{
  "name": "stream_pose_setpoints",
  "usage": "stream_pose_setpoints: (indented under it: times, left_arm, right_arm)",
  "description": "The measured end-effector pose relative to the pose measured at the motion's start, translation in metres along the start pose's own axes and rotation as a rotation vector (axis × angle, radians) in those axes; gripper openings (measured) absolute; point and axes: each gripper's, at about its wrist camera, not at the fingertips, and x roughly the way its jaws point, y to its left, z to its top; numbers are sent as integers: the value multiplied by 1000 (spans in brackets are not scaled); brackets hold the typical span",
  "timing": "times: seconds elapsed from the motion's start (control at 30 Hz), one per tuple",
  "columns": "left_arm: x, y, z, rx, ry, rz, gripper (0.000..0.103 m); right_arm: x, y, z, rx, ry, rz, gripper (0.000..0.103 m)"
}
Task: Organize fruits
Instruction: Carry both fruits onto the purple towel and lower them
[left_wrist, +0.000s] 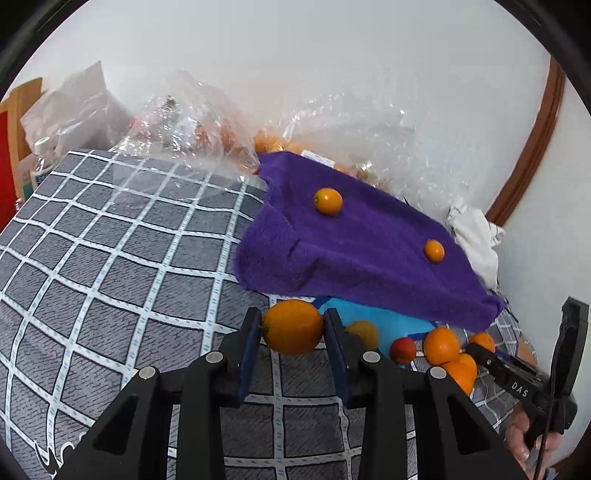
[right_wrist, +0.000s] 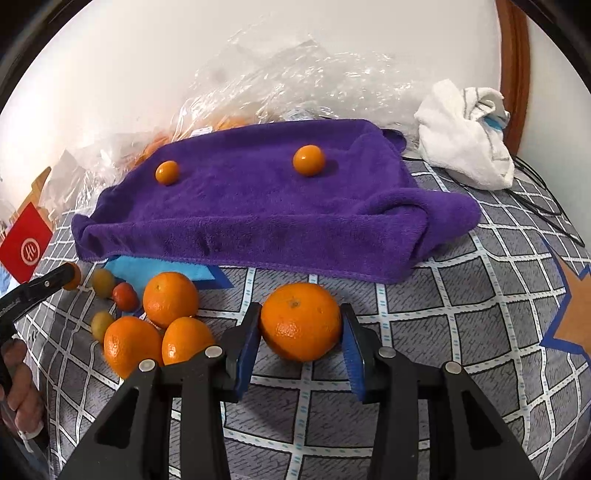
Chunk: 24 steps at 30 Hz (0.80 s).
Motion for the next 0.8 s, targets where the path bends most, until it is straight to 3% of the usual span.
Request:
stream_pose_setpoints:
  times: [0.63, 0.8]
  left_arm:
    - [-24, -19, 1, 88, -118, -41, 33]
    - [-26, -22, 12, 81, -81, -37, 33]
  right_arm:
    - [-35, -1, -8, -31, -101, 5, 41]
    - [-47, -9, 9, 4, -87, 31, 41]
